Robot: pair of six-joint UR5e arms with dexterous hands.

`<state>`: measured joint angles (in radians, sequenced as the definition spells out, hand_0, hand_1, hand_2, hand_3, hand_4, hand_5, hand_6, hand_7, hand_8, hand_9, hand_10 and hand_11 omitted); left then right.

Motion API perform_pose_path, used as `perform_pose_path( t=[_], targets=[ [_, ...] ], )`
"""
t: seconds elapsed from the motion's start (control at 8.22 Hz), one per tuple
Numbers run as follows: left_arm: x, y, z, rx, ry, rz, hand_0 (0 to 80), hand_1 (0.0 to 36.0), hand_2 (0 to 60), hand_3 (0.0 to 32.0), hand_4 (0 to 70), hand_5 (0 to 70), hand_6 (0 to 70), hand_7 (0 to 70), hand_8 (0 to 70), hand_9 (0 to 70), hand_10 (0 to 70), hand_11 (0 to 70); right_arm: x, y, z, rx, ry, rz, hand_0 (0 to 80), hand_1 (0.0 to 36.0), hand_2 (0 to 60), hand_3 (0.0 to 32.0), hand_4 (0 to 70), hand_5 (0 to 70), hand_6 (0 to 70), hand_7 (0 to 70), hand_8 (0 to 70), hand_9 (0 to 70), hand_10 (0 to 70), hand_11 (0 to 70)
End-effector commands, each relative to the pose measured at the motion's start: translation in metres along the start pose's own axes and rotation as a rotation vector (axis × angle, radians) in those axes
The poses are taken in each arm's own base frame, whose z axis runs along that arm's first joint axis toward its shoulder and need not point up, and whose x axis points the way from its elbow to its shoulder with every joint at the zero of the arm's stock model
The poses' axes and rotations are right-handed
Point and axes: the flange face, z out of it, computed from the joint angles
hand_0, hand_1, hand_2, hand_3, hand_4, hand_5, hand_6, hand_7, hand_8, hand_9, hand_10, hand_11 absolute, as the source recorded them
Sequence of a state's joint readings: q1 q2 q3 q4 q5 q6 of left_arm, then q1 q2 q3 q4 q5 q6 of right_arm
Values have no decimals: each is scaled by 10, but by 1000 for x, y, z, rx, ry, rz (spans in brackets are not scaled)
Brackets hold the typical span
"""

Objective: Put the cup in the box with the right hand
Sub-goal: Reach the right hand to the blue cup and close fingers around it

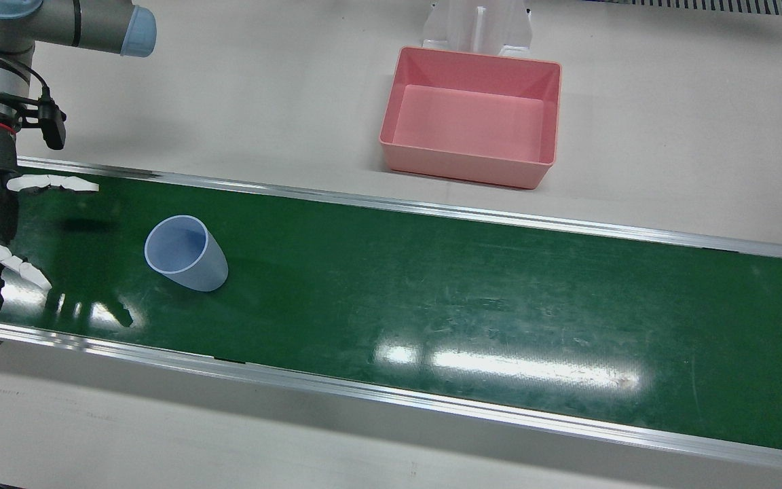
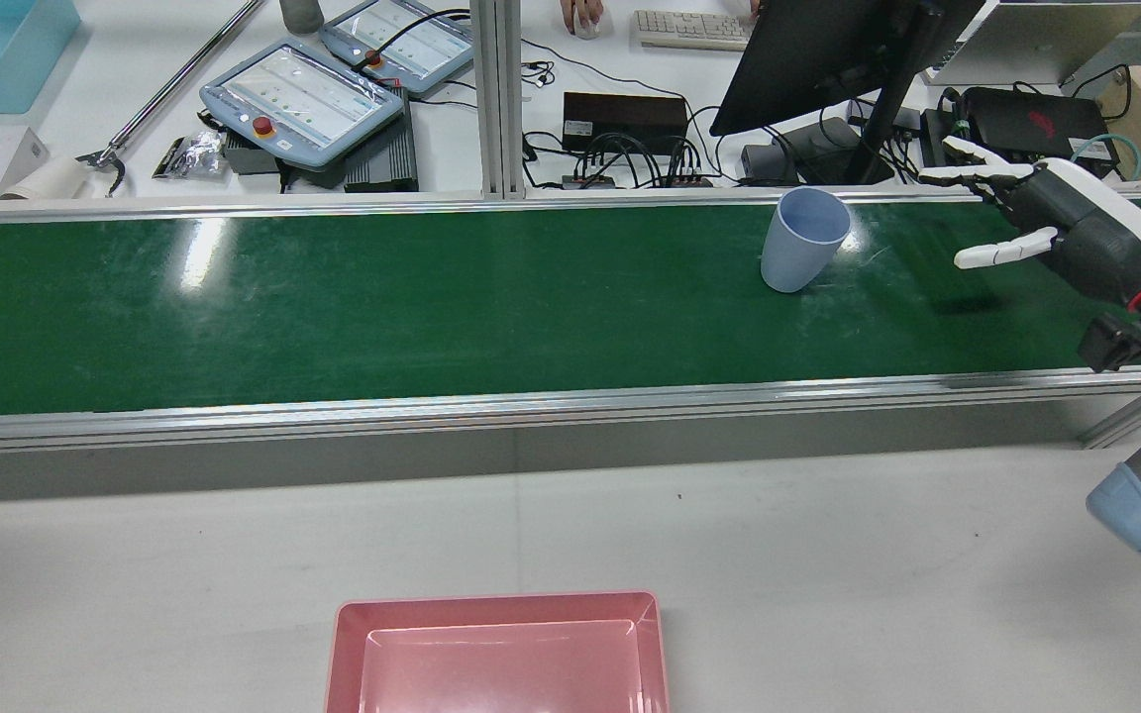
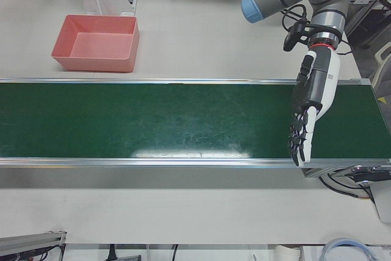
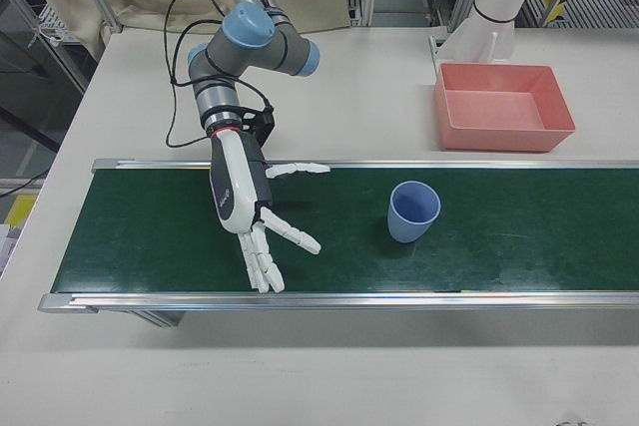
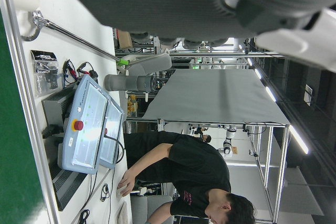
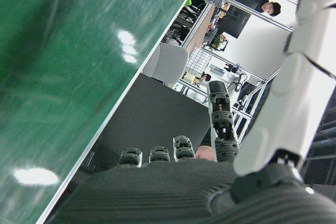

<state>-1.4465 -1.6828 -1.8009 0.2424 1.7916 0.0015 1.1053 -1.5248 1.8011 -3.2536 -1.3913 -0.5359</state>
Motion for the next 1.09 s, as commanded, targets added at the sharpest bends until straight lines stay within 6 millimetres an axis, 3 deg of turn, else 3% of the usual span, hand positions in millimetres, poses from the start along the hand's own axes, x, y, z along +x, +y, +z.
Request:
perform_pose_path(
  t=[0.0, 0.12, 0.24, 0.36, 0.49, 0.61, 0.73, 0.85, 0.97],
  targets=[
    [0, 0, 0, 0, 0, 0, 0, 0, 0, 0, 0, 0, 0, 0, 0, 0, 0, 0, 9, 5, 2, -6, 8, 0, 496, 142, 80, 14, 129, 48, 30, 110, 12, 45, 21, 48],
    [0, 0, 0, 0, 1, 0, 0, 0, 0, 0, 0, 0, 0, 0, 0, 0, 0, 0, 12, 7, 2, -4, 7, 2, 496, 142, 79, 8, 131, 47, 30, 110, 11, 44, 21, 47],
    [0, 0, 0, 0, 0, 0, 0, 0, 0, 0, 0, 0, 0, 0, 0, 0, 0, 0, 13, 8, 2, -6, 9, 3, 488, 160, 154, 6, 109, 48, 31, 112, 12, 46, 22, 49],
    [0, 0, 0, 0, 0, 0, 0, 0, 0, 0, 0, 0, 0, 0, 0, 0, 0, 0, 17, 9, 2, -7, 14, 2, 486, 158, 158, 10, 107, 47, 30, 111, 11, 46, 22, 48],
    [0, 0, 0, 0, 0, 0, 0, 0, 0, 0, 0, 0, 0, 0, 0, 0, 0, 0, 22, 13, 4, -13, 19, 7, 492, 116, 41, 10, 164, 45, 34, 128, 14, 53, 27, 56],
    [0, 0, 0, 0, 0, 0, 0, 0, 0, 0, 0, 0, 0, 0, 0, 0, 0, 0, 20, 17, 8, -21, 4, 11, 437, 169, 373, 0, 157, 46, 83, 308, 57, 141, 67, 111],
    [0, 0, 0, 0, 1, 0, 0, 0, 0, 0, 0, 0, 0, 0, 0, 0, 0, 0, 16, 20, 10, -6, -41, 19, 519, 187, 479, 0, 614, 145, 377, 700, 632, 700, 481, 684],
    [0, 0, 0, 0, 0, 0, 0, 0, 0, 0, 0, 0, 0, 0, 0, 0, 0, 0, 22, 22, 10, -1, -45, 27, 769, 360, 600, 0, 700, 268, 510, 700, 700, 700, 699, 700],
    [0, 0, 0, 0, 0, 0, 0, 0, 0, 0, 0, 0, 0, 0, 0, 0, 0, 0, 22, 24, 10, -3, -45, 28, 800, 360, 600, 0, 700, 284, 538, 700, 700, 700, 700, 700]
  ],
)
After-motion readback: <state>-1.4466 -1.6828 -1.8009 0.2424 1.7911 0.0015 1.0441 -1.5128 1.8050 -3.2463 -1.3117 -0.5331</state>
